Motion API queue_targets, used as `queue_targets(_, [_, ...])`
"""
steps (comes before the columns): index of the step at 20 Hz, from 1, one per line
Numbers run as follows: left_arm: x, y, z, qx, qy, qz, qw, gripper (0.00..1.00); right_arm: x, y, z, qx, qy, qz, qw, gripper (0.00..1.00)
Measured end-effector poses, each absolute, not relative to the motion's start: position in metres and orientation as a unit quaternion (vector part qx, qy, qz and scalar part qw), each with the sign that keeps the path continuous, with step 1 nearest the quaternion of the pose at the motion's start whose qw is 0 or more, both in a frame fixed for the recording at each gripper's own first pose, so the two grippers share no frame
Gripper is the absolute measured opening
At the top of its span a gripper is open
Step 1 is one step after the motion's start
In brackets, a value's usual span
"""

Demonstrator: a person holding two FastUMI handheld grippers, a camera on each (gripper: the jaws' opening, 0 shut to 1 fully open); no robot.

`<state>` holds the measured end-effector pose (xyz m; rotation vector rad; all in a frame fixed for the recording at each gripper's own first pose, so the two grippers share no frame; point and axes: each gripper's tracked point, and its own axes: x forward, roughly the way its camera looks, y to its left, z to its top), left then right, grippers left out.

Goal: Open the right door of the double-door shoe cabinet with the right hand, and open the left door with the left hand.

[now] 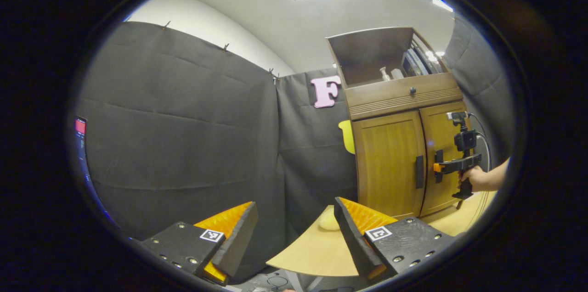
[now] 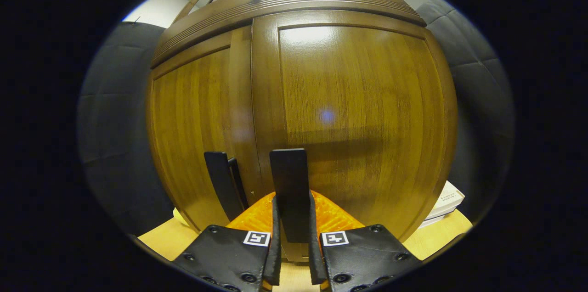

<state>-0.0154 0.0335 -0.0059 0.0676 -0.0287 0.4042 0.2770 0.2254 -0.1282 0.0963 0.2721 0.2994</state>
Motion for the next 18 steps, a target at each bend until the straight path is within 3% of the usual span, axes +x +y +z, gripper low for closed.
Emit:
queue_targets(2, [-0.014,0.032,-0.006,0.034,-0.016,0.192,0.981,0.95,0.27,0.223,-0.127,0.047,0.135,0.152,0.978,0.3])
queue_targets(8, [-0.011,0.029,-0.004,0.031,-0.021,0.165,0.986,0.95,0.246,0.213,-0.123,0.053,0.134,0.165,0.976,0.24])
queue_targets(18, [-0.012,0.023,0.006,0.024,-0.026,0.112,0.993,0.96,0.192,0.18,-0.115,0.054,0.135,0.194,0.97,0.27])
